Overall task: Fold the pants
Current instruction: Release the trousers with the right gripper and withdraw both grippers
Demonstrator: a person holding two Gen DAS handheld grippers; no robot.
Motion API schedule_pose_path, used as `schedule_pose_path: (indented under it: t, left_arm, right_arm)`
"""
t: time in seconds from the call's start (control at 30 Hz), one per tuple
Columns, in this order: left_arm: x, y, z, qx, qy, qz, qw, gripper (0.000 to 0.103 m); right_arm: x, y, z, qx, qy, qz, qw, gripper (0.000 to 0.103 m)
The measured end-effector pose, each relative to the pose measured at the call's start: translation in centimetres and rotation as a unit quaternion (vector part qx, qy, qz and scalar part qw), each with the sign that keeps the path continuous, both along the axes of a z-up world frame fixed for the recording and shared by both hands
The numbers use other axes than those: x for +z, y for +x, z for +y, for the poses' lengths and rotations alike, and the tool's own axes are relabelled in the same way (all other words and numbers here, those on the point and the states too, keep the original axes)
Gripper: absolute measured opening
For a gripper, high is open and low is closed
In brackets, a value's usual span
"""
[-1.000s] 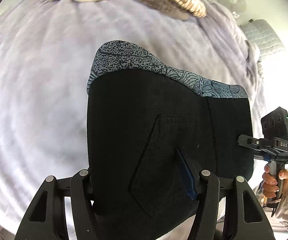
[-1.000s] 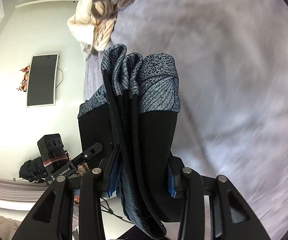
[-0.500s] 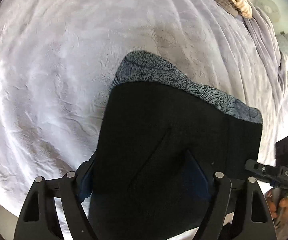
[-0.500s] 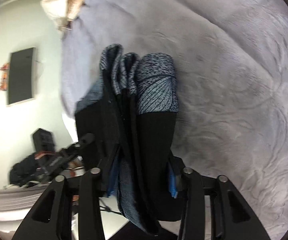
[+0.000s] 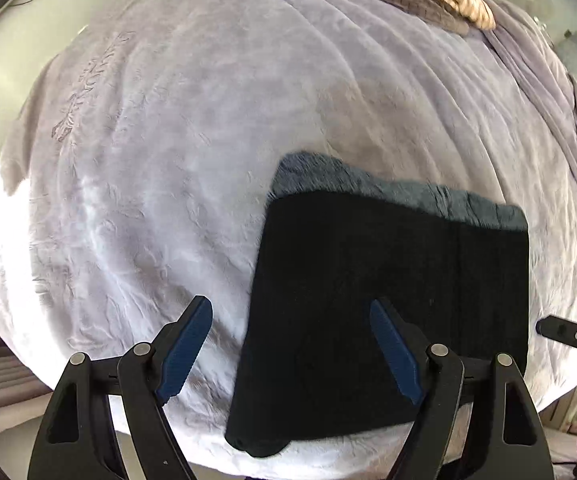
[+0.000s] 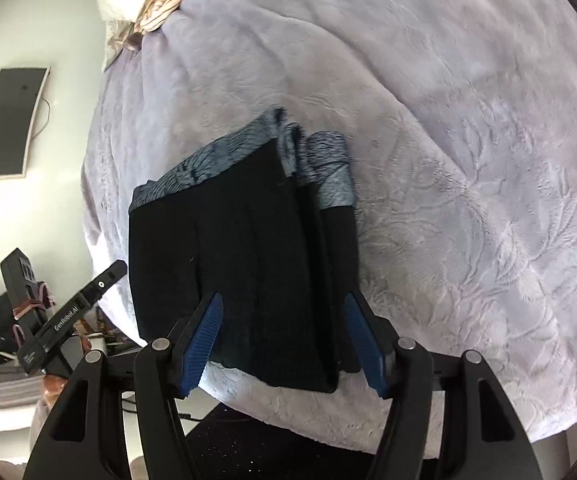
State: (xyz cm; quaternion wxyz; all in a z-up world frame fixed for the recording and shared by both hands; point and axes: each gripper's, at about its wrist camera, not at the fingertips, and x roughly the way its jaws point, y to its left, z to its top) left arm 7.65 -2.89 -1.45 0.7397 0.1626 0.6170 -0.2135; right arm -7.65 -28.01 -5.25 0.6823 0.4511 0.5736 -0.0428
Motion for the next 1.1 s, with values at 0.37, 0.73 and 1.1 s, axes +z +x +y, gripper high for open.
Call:
schedule_pose_path:
  t: [0.37, 0.73, 1.1]
  left_arm:
    - [-1.6, -2.4, -1.7, -0.049, 0.021, 0.000, 0.9986, 0.088]
    - [-0.6, -3.0, -1.6, -0.038, 0.021, -0.016, 0.9989, 0.102]
    - [1.7, -6.8, -0.1, -0.027, 0.023, -0.033, 0.9988, 0.102]
  right_arm:
    - [1.5, 0.1, 3.7, 0.029, -0.083, 0.021, 0.996, 0.078]
    - [3.0, 0.3, 4.9, 0.040, -0.119, 0.022, 0.992, 0.080]
    - [5.7, -2.3, 5.9, 0.053, -0.185, 0.005, 0.981, 0.103]
